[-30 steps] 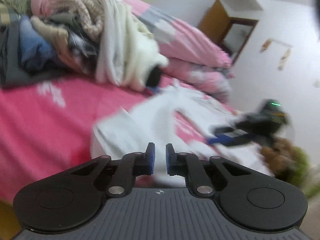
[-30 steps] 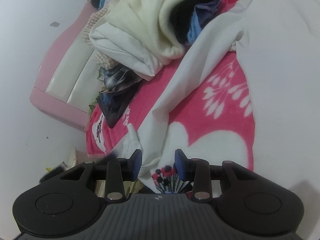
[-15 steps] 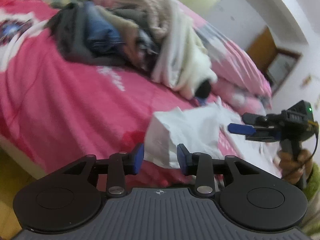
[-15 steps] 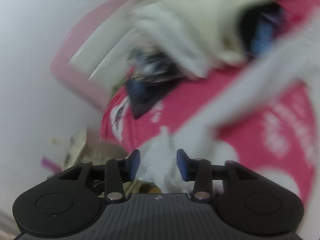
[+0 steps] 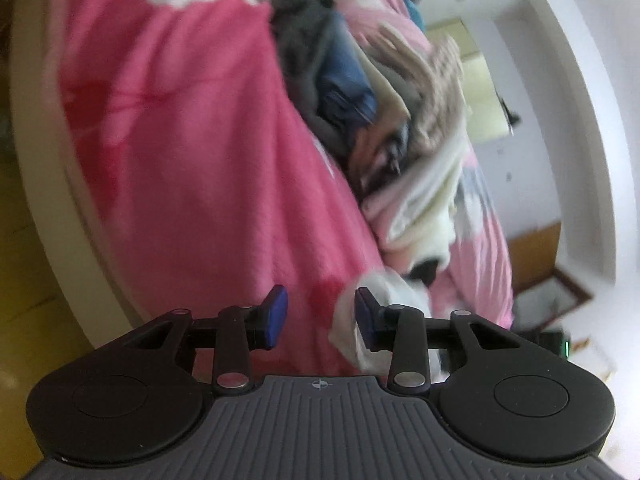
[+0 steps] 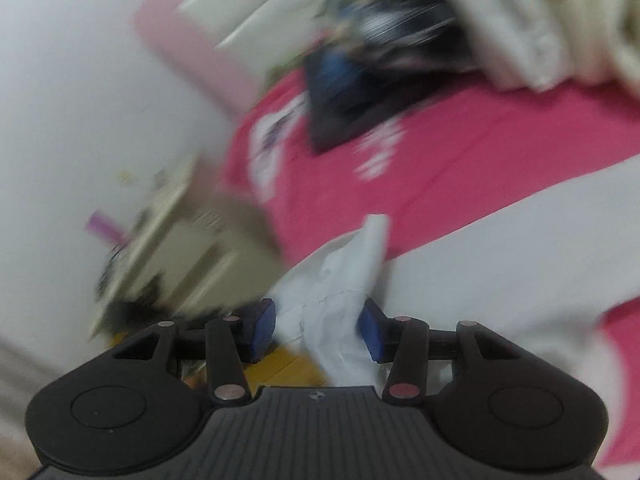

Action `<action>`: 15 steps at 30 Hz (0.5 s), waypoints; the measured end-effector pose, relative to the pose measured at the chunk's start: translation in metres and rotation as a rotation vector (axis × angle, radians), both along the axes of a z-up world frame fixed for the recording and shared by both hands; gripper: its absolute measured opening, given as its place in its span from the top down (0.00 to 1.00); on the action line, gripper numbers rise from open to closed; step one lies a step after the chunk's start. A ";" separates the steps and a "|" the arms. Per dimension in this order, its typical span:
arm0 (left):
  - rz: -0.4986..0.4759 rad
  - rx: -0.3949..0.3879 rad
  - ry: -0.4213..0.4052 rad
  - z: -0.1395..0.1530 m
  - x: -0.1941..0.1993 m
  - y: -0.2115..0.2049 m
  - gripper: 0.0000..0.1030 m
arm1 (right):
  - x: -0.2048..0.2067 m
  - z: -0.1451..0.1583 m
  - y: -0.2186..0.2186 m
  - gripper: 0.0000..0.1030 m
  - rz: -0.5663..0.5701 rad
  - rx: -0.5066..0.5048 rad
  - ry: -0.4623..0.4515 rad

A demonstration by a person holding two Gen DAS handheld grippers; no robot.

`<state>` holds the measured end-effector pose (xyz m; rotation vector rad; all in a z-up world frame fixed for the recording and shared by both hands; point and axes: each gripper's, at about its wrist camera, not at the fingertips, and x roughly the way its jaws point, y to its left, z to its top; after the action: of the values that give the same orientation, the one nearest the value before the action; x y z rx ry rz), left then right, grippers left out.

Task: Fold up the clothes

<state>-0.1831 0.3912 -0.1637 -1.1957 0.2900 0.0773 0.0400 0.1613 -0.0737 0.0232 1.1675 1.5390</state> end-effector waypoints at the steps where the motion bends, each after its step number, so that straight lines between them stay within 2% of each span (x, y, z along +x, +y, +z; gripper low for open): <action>1: 0.008 -0.017 -0.010 -0.001 -0.001 0.003 0.58 | -0.009 0.002 -0.001 0.52 0.045 0.006 -0.010; 3: 0.021 -0.050 -0.028 -0.004 -0.004 0.008 0.48 | -0.029 0.005 -0.002 0.52 0.124 0.009 -0.050; 7: -0.033 -0.010 -0.018 -0.001 0.008 0.003 0.36 | -0.061 0.008 -0.012 0.52 0.201 0.001 -0.141; 10: -0.096 0.036 0.009 -0.005 0.025 -0.002 0.28 | -0.065 0.012 -0.029 0.52 0.192 0.011 -0.136; 11: -0.118 0.052 0.020 -0.008 0.031 -0.004 0.24 | -0.063 0.014 -0.038 0.52 0.173 0.019 -0.121; 14: -0.169 0.117 0.046 -0.013 0.046 -0.007 0.21 | -0.049 0.019 -0.065 0.52 0.092 0.026 -0.088; 15: -0.191 0.146 0.046 -0.011 0.050 -0.009 0.16 | -0.045 0.020 -0.072 0.51 0.061 0.024 -0.083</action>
<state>-0.1332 0.3823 -0.1746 -1.0180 0.4301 -0.0401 -0.0045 0.0890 -0.0535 -0.0601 1.0929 1.5933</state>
